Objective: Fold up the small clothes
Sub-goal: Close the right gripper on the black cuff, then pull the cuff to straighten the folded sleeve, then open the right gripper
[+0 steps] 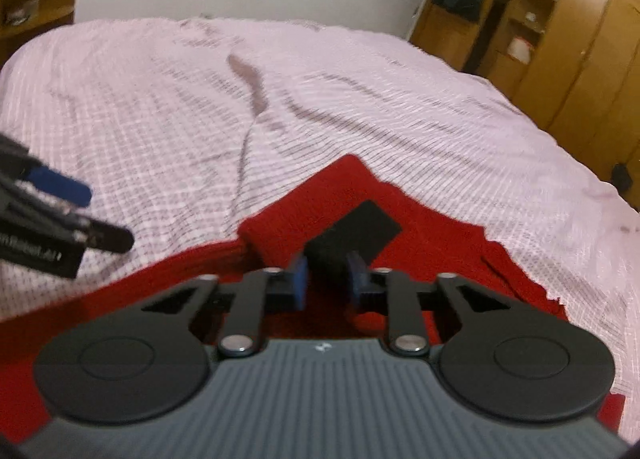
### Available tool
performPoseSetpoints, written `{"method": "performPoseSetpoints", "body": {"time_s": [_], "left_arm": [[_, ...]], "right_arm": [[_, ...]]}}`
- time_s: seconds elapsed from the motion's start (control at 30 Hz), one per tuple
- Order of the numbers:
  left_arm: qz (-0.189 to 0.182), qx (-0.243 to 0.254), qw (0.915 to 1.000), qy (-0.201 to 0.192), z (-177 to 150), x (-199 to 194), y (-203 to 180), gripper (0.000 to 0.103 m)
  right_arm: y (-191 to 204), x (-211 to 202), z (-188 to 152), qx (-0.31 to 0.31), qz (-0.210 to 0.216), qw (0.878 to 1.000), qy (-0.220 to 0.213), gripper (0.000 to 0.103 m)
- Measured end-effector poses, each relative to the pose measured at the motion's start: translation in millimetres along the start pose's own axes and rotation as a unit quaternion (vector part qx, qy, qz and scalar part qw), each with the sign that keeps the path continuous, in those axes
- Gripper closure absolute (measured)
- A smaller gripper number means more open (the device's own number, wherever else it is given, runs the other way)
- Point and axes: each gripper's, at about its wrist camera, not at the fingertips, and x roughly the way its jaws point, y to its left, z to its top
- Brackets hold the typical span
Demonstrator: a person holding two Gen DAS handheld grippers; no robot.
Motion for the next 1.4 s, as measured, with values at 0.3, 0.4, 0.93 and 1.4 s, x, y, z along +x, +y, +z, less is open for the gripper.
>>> {"method": "performPoseSetpoints", "body": {"time_s": [0.3,0.4,0.93,1.4], "left_arm": [[-0.017,0.019,0.9996,-0.007,5,-3,-20,0.034],[-0.024,0.034,0.9991,-0.009,7,-3,-33,0.034],[-0.032,0.103,0.9942,0.001,14,27,-98,0.034],[-0.008,0.124,0.9922,-0.006,16,31,-112,0.034]], "right_arm": [[-43,-30,-1,0.041,-0.044,0.998,-0.030,0.088],[-65,-44,-8,0.071,-0.072,0.994,-0.038,0.089],[-167,-70,-112,0.279,-0.194,0.940,0.001,0.088],[-188,-82,-159,0.352,-0.175,0.919,0.015,0.048]]}}
